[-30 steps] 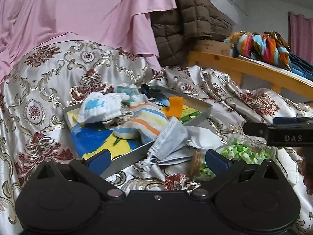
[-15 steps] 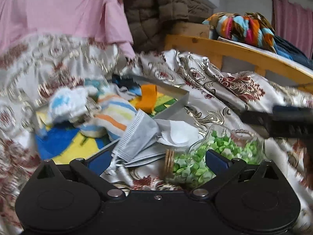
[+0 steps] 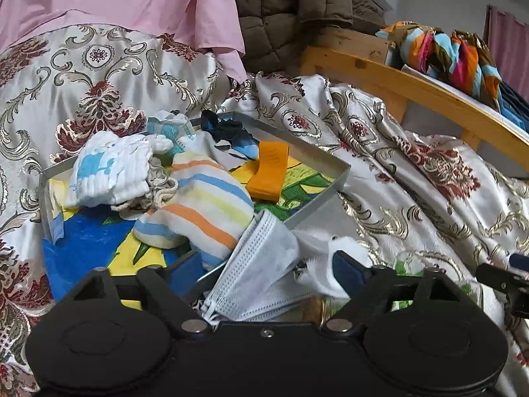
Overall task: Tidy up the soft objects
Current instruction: 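Lower the left tool onto the grey face mask beside the tray and grasp it, then grasp the white foam pad with the right tool while the left tool lifts the grey mask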
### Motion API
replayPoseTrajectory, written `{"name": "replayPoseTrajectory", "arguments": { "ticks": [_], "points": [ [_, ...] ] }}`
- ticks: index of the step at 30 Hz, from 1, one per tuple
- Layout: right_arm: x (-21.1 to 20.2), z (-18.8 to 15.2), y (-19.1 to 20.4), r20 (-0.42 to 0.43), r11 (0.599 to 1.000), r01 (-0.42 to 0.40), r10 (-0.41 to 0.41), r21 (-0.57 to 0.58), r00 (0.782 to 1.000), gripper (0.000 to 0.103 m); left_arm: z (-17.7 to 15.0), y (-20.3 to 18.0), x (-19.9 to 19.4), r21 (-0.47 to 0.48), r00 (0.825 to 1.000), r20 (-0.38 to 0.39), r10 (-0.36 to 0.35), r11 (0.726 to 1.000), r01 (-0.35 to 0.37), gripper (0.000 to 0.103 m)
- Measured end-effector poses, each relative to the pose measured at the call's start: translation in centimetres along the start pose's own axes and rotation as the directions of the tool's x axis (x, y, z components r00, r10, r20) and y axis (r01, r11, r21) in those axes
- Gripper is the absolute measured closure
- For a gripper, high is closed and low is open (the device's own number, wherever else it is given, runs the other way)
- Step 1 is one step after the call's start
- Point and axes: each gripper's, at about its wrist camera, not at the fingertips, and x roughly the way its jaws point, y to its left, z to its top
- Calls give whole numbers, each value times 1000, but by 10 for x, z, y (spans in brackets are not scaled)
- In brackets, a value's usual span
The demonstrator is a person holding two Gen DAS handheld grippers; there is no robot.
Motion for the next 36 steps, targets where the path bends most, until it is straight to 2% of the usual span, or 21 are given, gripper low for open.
{"name": "replayPoseTrajectory", "arguments": {
  "ticks": [2, 5, 14, 19, 26, 29, 32, 36],
  "points": [
    [0, 0, -4, -17, 1000, 6, -6, 17, 1000, 11, 2, -2, 1, 7, 1000, 2, -2, 1000, 2, 23],
    [1, -2, -6, -52, 1000, 16, -16, 5, 999, 16, 3, -4, 5, 15, 1000, -14, -15, 1000, 15, 33],
    [4, -12, 1, -143, 999, 18, -25, -52, 989, 27, 2, -4, 6, 6, 999, -43, -23, 1000, 24, 55],
    [6, -14, 3, -163, 998, 7, -17, -61, 987, 32, 1, 1, 5, -13, 998, -52, -24, 1000, 23, 62],
    [5, -14, 5, -162, 998, 1, -11, -66, 987, 35, -1, 5, 7, -31, 997, -76, -15, 999, 12, 74],
    [5, -14, 7, -171, 994, 26, -44, -110, 984, 41, 0, 6, 8, -34, 996, -85, -10, 999, 7, 86],
    [0, -19, 9, -195, 990, 30, -57, -141, 979, 41, 1, 7, 10, -42, 995, -96, -15, 999, 11, 90],
    [-14, -22, 17, -177, 979, 34, -71, -199, 982, 41, 0, 5, 10, -39, 995, -101, -19, 999, 15, 97]
  ]
}}
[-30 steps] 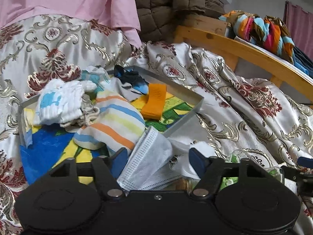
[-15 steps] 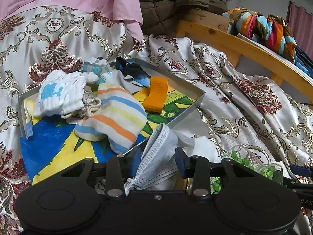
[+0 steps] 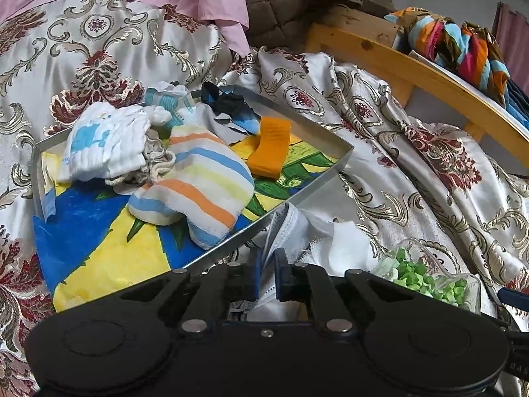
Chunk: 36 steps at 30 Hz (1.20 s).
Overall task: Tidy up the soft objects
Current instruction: 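Grasp the white foam pad with the right tool while the left tool lifts the grey mask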
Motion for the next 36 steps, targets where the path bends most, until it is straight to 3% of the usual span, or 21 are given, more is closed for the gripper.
{"name": "replayPoseTrajectory", "arguments": {
  "ticks": [6, 11, 17, 20, 25, 29, 36],
  "points": [
    [4, -2, 5, -37, 999, -16, 15, -33, 999, 40, 1, -7, -1, 2, 1000, 1, -6, 1000, 6, 99],
    [15, -6, 7, -45, 997, -33, 30, -74, 999, 32, 1, -11, -1, 3, 1000, 0, -11, 1000, 11, 99],
    [16, -6, -2, -64, 999, -20, 17, -42, 998, 39, 2, -14, -2, 17, 1000, -10, -8, 1000, 9, 100],
    [12, -7, 5, -39, 995, 29, -33, -95, 999, 44, 0, -13, -4, 15, 1000, -10, -9, 1000, 9, 100],
    [6, -6, 21, 84, 957, 169, -153, -237, 985, 49, -2, -15, -3, 11, 1000, -8, -10, 1000, 10, 100],
    [16, -6, 28, 83, 936, 187, -170, -297, 982, 53, -2, -14, -1, 3, 1000, -11, -13, 1000, 13, 100],
    [43, 6, 27, 50, 933, 192, -186, -304, 981, 50, 0, -10, 4, -18, 1000, -7, -14, 1000, 14, 100]
  ]
}}
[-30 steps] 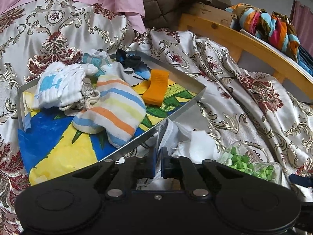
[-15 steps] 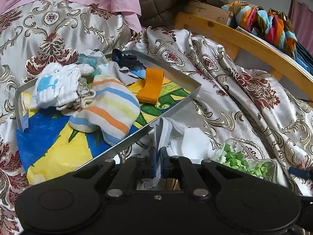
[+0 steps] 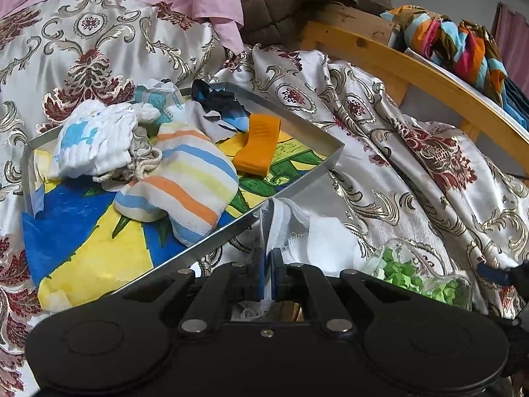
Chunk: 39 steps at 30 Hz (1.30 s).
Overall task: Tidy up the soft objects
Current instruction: 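Grasp the white foam pad with the right tool while the left tool lifts the grey mask, then carry the grey mask and white foam pad up over the tin tray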
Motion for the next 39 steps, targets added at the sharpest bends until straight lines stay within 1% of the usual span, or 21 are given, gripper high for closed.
{"name": "replayPoseTrajectory", "arguments": {
  "ticks": [1, 3, 5, 7, 8, 10, 11, 14, 18, 22, 26, 28, 32, 34, 39],
  "points": [
    [3, 0, 1, -11, 1000, -5, 5, -3, 1000, 50, 1, 0, 1, -5, 1000, -3, -3, 1000, 3, 103],
    [2, -2, 1, -18, 1000, -14, 13, -8, 1000, 53, 2, -2, 3, -2, 1000, -10, -13, 1000, 13, 103],
    [-3, -1, -2, -12, 1000, -22, 22, 6, 1000, 63, 3, -8, 2, 11, 1000, -11, -27, 1000, 27, 103],
    [-12, -3, -7, 2, 1000, -17, 17, 17, 1000, 68, 4, -15, -1, 26, 999, -2, -33, 999, 33, 103],
    [-15, -4, -8, 9, 1000, -14, 14, 21, 1000, 76, 4, -18, -3, 30, 999, -1, -36, 999, 36, 103],
    [-20, -5, -12, 17, 999, -14, 14, 41, 1000, 85, 4, -27, -8, 44, 999, 5, -40, 998, 40, 103],
    [-21, -5, -14, 19, 999, -17, 16, 51, 1000, 88, 4, -31, -10, 54, 999, 9, -39, 998, 38, 103],
    [-24, -6, -21, 19, 996, -35, 34, 85, 999, 91, 5, -42, -19, 66, 999, 24, -33, 997, 31, 103],
    [-29, -5, -30, 40, 990, -51, 46, 129, 998, 92, 5, -56, -34, 73, 998, 40, -47, 996, 44, 103],
    [-36, -4, -35, 77, 985, -75, 64, 158, 995, 92, 1, -73, -47, 85, 997, 41, -65, 995, 61, 103],
    [-48, 0, -37, 139, 976, -118, 92, 185, 986, 92, -4, -88, -56, 94, 997, 30, -74, 993, 71, 103],
    [-57, 2, -39, 191, 968, -153, 115, 198, 975, 92, -6, -94, -60, 97, 997, 26, -75, 993, 73, 103],
    [-71, 7, -42, 263, 957, -204, 147, 206, 954, 92, -7, -100, -72, 82, 996, 26, -80, 994, 78, 103],
    [-78, 9, -45, 301, 949, -234, 165, 211, 939, 92, -5, -102, -79, 72, 996, 27, -80, 994, 78, 103],
    [-98, 18, -51, 377, 934, -288, 194, 213, 906, 92, 2, -105, -106, 58, 995, 56, -77, 996, 74, 103]
  ]
}}
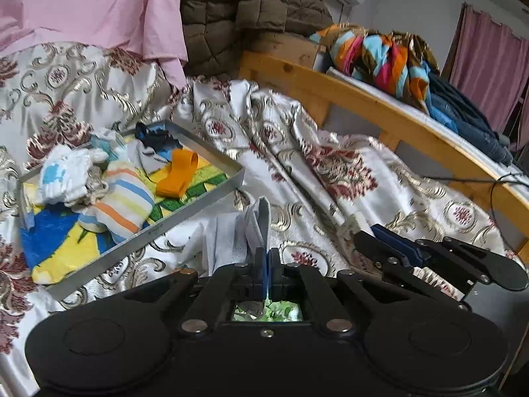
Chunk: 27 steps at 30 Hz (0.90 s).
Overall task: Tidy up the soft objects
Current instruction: 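Carry the grey mask and white foam pad up over the tin tray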
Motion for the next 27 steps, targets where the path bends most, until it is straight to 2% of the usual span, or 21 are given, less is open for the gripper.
{"name": "replayPoseTrajectory", "arguments": {
  "ticks": [8, 13, 19, 22, 27],
  "points": [
    [-20, 40, -4, 98, 992, -109, 103, 66, 990, 92, 18, 11, -37, -59, 997, 67, 28, 998, -24, 103],
    [-9, 65, 3, 123, 985, -166, 158, 52, 980, 92, 32, 27, -45, -65, 993, 95, 68, 996, -62, 103],
    [33, 98, 17, 138, 974, -226, 222, 13, 965, 92, 56, 62, -33, -59, 982, 147, 122, 992, -115, 103],
    [68, 113, 26, 149, 968, -252, 251, -14, 956, 92, 69, 86, -12, -51, 974, 171, 148, 989, -141, 103],
    [133, 131, 40, 145, 957, -288, 290, -36, 946, 92, 92, 132, 36, -118, 970, 178, 165, 982, -145, 103]
  ]
}}
